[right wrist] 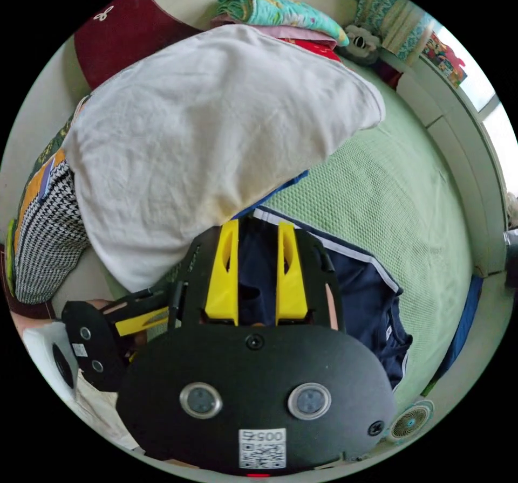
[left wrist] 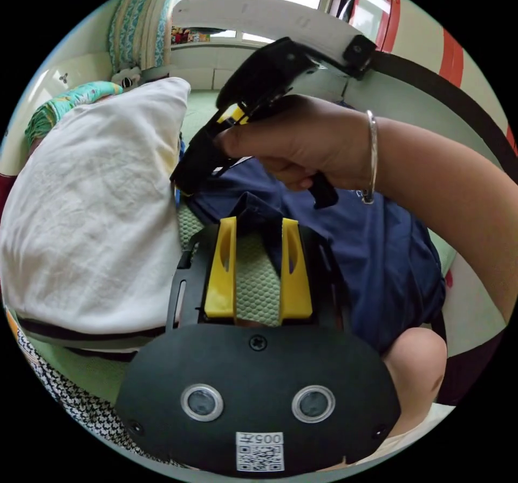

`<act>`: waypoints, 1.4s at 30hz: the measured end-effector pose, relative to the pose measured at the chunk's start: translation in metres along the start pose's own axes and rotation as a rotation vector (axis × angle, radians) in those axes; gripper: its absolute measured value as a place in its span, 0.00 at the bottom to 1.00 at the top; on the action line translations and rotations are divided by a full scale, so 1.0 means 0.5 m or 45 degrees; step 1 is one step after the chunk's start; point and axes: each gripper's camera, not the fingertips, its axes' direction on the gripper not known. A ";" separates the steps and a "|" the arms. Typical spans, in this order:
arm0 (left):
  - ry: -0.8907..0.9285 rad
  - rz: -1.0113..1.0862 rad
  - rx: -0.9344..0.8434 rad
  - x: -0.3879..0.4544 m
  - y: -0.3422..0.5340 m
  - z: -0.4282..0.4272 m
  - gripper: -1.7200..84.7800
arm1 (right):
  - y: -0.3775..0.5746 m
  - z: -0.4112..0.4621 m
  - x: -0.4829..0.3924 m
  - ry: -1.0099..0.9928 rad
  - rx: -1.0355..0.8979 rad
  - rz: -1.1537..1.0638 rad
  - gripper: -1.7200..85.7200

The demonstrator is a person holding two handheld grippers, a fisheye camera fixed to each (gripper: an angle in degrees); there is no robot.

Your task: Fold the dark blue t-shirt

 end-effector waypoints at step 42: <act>0.009 0.043 0.134 0.040 -0.023 -0.003 0.05 | 0.563 -0.078 0.506 -0.073 0.290 1.167 0.05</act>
